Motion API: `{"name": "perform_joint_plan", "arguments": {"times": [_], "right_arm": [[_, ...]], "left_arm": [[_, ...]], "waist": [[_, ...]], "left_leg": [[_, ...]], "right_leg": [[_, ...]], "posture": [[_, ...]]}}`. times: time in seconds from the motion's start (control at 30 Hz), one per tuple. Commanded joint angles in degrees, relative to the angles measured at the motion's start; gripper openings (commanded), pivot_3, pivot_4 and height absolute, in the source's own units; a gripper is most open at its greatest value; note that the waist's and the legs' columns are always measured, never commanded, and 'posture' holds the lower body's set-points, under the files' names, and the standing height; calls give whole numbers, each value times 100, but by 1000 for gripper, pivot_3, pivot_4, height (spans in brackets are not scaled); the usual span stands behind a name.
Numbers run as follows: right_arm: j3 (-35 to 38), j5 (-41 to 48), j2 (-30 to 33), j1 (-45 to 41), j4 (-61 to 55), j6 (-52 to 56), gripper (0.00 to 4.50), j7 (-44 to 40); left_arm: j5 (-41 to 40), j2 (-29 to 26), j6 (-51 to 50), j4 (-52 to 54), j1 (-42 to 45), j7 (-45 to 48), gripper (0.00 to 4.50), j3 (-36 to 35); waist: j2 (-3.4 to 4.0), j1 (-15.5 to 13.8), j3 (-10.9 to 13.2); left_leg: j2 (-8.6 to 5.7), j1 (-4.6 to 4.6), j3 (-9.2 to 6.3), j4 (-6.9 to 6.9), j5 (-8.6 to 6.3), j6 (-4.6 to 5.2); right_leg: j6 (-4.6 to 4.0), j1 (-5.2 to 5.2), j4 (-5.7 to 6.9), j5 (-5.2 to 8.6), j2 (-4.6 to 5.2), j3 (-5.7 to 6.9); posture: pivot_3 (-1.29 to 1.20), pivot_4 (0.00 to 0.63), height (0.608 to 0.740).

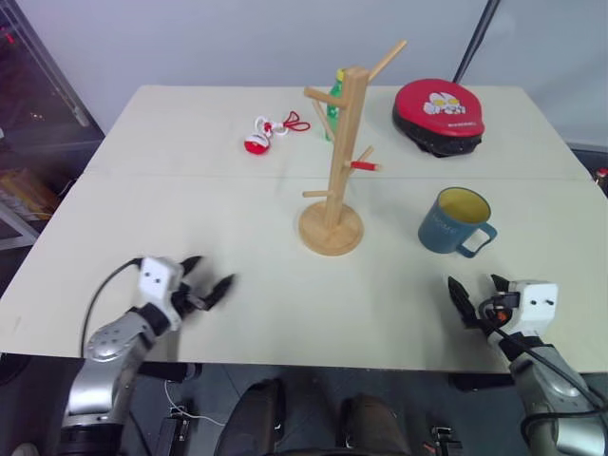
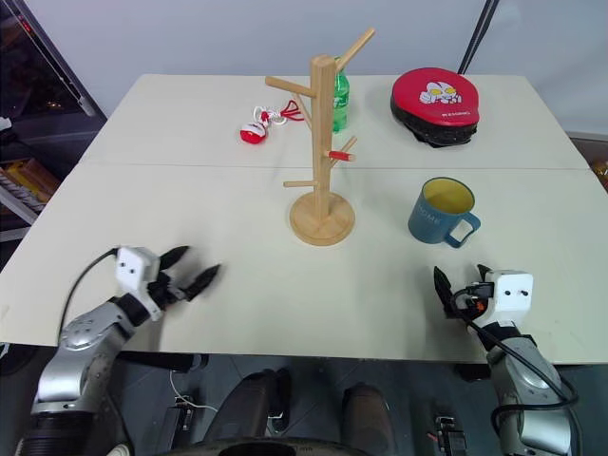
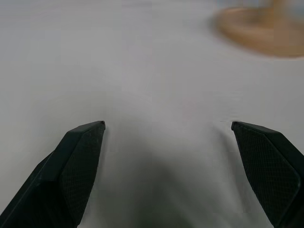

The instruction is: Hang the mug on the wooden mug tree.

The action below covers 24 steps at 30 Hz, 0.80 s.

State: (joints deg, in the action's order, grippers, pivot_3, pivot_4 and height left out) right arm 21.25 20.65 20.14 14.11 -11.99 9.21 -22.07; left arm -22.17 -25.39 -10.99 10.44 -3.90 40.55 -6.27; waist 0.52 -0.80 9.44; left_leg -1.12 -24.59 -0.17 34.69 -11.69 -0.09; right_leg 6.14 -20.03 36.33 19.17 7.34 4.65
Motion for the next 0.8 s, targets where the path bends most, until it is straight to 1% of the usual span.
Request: {"name": "perform_joint_plan", "arguments": {"times": [0.03,0.13,0.3,0.5,0.63,0.8], "right_arm": [[18,-58,-50,70,-480,-57,4458,163],[-35,-222,-142,30,-717,-47,4458,450],[-173,-695,-340,-191,-911,8,4458,1108],[-206,-1039,-669,-550,-873,40,4458,1791],[-110,-1247,-710,-669,-593,-25,4458,2078],[-17,-1325,-672,-792,-210,-177,4458,2216]], "left_arm": [[-221,-128,-205,637,194,438,4500,441],[-248,-164,-395,912,499,729,4500,908],[-143,-112,-420,1035,951,968,4500,1432],[-159,10,-452,1038,1294,975,4500,1654],[-188,65,-474,974,1492,976,4500,1683],[-76,104,-248,797,1447,1078,4500,1735]], "waist": [[1,1,1],[5,0,4],[6,6,7],[6,1,13],[5,2,14],[4,4,19]], "left_leg": [[0,-1,0,0,2,3],[0,-2,0,-2,5,8],[0,-1,0,2,7,11],[0,-1,-1,6,10,12],[1,-1,-3,13,11,11],[0,2,-3,20,11,11]], "right_leg": [[0,-1,0,0,0,-1],[0,-3,1,0,-4,0],[1,-1,1,-1,-9,0],[5,21,11,-3,-29,0],[7,23,21,-3,-36,0],[9,23,37,-4,-38,0]], "posture": [[0,150,740],[0,150,740],[0,150,740],[0,150,740],[0,150,740],[0,150,740]]}}
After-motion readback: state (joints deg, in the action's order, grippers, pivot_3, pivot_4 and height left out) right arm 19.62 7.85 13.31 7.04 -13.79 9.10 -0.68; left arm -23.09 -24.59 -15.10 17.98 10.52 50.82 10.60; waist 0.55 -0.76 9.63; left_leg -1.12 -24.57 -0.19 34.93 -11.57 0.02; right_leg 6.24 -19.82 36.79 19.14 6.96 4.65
